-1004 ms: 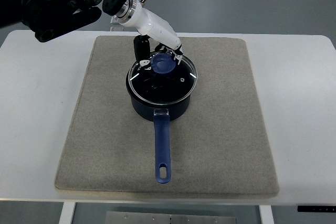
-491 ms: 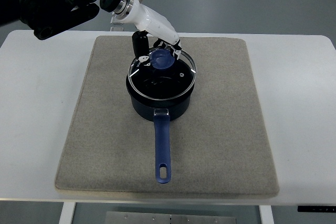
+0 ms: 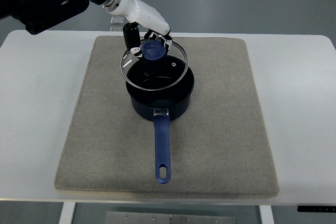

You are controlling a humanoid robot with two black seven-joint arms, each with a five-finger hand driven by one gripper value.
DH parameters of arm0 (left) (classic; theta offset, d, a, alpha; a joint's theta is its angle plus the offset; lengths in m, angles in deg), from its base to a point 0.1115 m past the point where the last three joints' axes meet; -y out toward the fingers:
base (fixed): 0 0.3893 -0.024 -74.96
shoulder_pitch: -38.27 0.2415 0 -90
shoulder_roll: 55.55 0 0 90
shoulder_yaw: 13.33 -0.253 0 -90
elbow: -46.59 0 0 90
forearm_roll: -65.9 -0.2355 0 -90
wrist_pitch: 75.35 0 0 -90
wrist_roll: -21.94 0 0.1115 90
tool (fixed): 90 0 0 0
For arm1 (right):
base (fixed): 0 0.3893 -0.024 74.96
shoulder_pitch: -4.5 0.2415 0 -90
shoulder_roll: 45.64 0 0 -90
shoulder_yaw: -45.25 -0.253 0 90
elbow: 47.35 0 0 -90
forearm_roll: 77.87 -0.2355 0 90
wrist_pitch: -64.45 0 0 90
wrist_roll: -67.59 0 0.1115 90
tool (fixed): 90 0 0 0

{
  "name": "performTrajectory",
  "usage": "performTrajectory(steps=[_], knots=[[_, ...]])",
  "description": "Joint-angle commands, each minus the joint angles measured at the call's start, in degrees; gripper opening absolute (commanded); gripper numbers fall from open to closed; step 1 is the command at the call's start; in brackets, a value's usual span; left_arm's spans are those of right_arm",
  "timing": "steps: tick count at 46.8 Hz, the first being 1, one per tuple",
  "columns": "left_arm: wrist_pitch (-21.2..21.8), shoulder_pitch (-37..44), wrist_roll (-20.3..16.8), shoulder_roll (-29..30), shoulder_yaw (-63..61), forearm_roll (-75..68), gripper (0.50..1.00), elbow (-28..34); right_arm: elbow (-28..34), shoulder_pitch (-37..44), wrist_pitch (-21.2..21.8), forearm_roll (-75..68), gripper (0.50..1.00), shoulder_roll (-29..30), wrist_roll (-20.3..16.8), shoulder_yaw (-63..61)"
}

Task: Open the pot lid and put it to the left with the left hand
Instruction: 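Lift the glass lid off the pot with the left hand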

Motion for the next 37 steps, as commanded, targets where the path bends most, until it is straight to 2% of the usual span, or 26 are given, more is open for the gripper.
performTrajectory(steps=[1,37], knots=[[0.06,-0.01,0.01,1.03,-0.06,0.00,0.500,0.49,0.00,0.00,-0.01,0.00,0.915,0.00,0.00,-0.02],[-0.12,0.16,0.01,12.19,-1.55,-0.88,0.500,0.14,0.00,0.00,-0.01,0.00,0.915,0.00,0.00,-0.02]])
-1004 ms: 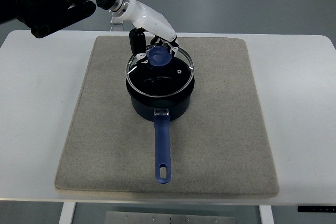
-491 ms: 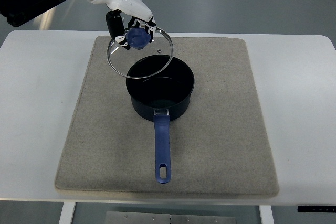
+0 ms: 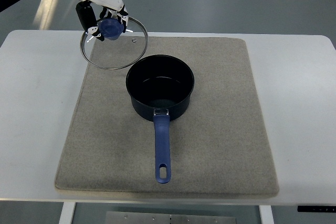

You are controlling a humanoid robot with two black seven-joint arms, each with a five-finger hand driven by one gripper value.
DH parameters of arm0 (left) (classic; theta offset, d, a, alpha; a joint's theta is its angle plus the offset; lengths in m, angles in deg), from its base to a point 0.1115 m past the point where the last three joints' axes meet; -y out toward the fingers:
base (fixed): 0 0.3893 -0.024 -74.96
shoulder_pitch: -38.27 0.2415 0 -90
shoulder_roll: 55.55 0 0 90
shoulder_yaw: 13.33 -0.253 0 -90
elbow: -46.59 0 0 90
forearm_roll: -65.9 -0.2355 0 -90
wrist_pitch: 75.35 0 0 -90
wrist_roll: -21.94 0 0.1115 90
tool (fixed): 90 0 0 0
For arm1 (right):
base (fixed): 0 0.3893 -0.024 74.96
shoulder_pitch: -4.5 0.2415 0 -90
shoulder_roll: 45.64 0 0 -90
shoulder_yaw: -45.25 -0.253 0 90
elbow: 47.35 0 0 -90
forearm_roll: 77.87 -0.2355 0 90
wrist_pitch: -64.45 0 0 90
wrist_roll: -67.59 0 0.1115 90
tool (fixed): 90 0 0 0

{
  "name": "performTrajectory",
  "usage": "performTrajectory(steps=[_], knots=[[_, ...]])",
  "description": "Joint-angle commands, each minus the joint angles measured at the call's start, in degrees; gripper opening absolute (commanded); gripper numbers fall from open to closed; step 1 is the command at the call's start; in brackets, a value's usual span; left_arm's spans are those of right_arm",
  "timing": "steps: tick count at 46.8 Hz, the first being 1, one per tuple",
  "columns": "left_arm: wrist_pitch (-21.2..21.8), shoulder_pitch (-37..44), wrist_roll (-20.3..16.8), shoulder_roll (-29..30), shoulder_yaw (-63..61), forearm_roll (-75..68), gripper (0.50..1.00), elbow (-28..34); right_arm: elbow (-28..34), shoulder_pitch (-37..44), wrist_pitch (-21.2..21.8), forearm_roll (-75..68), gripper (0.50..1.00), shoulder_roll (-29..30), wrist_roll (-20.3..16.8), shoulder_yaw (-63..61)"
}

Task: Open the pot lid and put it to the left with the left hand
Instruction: 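Lift the glass lid off the pot with the left hand, then carry the lid away from the pot and lower it beside it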

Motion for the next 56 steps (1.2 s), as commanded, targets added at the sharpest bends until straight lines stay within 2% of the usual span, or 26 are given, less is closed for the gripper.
performTrajectory(steps=[1,17,29,56], knots=[[0.03,0.30,0.00,1.40,-0.52,-0.01,0.500,0.00,0.00,0.00,-0.01,0.00,0.915,0.00,0.00,0.00],[0.56,3.12,0.00,5.88,-1.74,-0.36,0.500,-0.17,0.00,0.00,-0.01,0.00,0.915,0.00,0.00,0.00],[7.32,3.12,0.00,7.99,-9.21,-0.89,0.500,-2.55,0.00,0.00,-0.01,0.00,0.915,0.00,0.00,0.00],[8.20,6.72,0.00,6.94,-9.22,-0.54,0.500,-4.31,0.00,0.00,-0.01,0.00,0.915,0.00,0.00,0.00]])
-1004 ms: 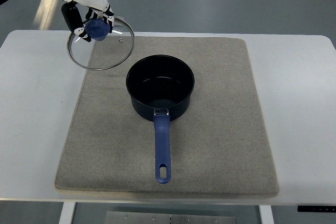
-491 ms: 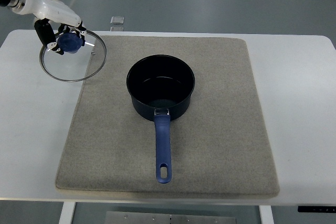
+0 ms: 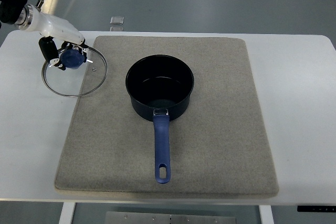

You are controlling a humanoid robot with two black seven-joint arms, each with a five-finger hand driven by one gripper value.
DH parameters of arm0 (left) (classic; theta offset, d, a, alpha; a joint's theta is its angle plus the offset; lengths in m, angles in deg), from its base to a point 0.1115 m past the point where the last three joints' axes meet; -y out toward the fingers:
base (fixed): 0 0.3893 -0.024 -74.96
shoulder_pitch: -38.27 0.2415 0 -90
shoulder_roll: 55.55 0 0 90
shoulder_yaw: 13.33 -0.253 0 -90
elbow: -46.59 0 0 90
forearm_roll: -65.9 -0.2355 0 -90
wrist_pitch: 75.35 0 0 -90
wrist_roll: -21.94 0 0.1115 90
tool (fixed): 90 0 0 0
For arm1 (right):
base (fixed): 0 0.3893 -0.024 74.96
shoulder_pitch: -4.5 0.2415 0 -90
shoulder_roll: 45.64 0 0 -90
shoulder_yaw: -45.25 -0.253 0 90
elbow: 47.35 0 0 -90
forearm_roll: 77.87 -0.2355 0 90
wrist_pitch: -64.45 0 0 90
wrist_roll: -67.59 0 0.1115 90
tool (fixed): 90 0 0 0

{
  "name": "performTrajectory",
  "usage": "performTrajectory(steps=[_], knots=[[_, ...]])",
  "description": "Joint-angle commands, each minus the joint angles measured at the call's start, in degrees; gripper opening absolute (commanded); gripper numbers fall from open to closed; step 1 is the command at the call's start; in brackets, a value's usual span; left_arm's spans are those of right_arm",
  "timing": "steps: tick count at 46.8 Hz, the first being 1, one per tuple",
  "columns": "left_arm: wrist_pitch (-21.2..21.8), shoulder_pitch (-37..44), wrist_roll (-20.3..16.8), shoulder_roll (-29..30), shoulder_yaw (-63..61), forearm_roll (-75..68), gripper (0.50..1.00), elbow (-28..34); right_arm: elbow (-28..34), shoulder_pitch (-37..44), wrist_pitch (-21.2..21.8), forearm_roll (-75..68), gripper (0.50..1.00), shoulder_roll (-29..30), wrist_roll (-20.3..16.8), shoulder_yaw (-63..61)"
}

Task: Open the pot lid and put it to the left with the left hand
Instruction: 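Carry the lid away from the pot and lower it beside it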

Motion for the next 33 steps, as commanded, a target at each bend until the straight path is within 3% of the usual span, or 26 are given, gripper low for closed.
performTrajectory(steps=[1,9,33], knots=[[0.34,0.18,-0.01,-0.02,0.21,0.48,0.500,-0.36,0.00,0.00,0.01,0.00,0.915,0.00,0.00,0.00],[3.42,2.20,-0.01,-1.25,0.30,0.83,0.500,-1.06,0.00,0.00,0.01,0.00,0.915,0.00,0.00,0.00],[4.04,3.96,-0.01,-3.62,0.65,3.64,0.500,-1.15,0.00,0.00,0.01,0.00,0.915,0.00,0.00,0.00]])
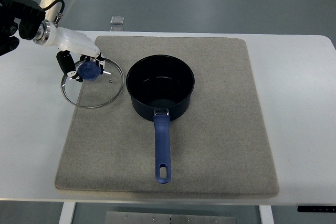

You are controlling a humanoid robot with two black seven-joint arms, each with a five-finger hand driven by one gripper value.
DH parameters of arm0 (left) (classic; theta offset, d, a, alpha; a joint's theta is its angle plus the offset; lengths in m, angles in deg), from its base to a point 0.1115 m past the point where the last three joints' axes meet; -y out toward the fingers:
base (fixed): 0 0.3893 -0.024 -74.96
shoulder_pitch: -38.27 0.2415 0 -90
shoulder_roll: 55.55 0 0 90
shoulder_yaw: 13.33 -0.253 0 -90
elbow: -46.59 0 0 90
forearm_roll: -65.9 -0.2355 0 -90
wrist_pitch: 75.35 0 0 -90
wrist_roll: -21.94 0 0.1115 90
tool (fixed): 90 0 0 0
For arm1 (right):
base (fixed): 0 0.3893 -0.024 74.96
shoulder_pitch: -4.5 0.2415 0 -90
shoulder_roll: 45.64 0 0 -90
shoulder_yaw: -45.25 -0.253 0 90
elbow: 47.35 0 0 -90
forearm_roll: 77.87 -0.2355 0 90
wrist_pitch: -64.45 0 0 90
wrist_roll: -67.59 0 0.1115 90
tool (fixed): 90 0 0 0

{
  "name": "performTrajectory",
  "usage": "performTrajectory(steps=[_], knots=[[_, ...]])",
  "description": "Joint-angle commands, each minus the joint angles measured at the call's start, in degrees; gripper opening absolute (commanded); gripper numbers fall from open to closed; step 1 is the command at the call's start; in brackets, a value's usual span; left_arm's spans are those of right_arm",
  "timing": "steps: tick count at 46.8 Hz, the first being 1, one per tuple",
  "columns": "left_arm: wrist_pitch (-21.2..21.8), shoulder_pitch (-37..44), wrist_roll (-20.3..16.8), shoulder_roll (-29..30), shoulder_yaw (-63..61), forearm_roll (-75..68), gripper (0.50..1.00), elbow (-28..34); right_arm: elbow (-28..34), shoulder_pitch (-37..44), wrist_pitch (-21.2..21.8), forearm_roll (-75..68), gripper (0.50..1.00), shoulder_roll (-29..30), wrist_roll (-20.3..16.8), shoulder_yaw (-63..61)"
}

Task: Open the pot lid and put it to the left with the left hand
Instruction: 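Set the lid down on the mat next to the pot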

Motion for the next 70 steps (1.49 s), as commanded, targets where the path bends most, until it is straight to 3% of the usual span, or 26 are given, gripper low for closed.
performTrajectory(steps=[1,28,29,33,34,39,46,47,49,50,70], knots=[[-0.01,0.39,-0.01,-0.98,-0.01,0.84,0.500,0.01,0.00,0.00,0.00,0.00,0.915,0.00,0.00,-0.01],[-0.01,1.53,-0.01,-3.00,0.08,1.55,0.500,0.18,0.00,0.00,0.00,0.00,0.915,0.00,0.00,-0.01],[0.08,1.79,-0.01,-3.00,0.17,1.64,0.508,0.18,0.00,0.00,0.00,0.00,0.915,0.00,0.00,0.08],[0.17,2.32,-0.01,-2.83,1.22,3.13,0.730,0.18,0.00,0.00,0.00,0.00,0.915,0.00,0.00,-0.01],[0.08,2.58,-0.01,-2.83,1.40,3.57,0.752,0.18,0.00,0.00,0.00,0.00,0.915,0.00,0.00,-0.01],[-0.10,3.20,-0.01,-2.83,1.49,4.27,0.791,0.18,0.00,0.00,0.00,0.00,0.915,0.00,0.00,-0.01],[-0.45,3.11,-0.01,-2.83,1.40,4.27,0.806,0.27,0.00,0.00,0.00,0.00,0.915,0.00,0.00,-0.01],[-0.45,3.11,-0.01,-2.74,1.49,4.27,0.820,0.27,0.00,0.00,0.00,0.00,0.915,0.00,0.00,-0.01],[-0.54,3.03,-0.01,-2.65,1.66,4.36,0.904,0.18,0.00,0.00,0.00,0.00,0.915,0.00,0.00,-0.01],[-0.62,2.94,-0.01,-2.65,1.49,4.36,0.913,0.18,0.00,0.00,0.00,0.00,0.915,0.00,0.00,-0.01],[-0.71,1.01,-0.01,-2.04,1.75,4.27,0.941,0.09,0.00,0.00,0.00,0.00,0.915,0.00,0.00,-0.01]])
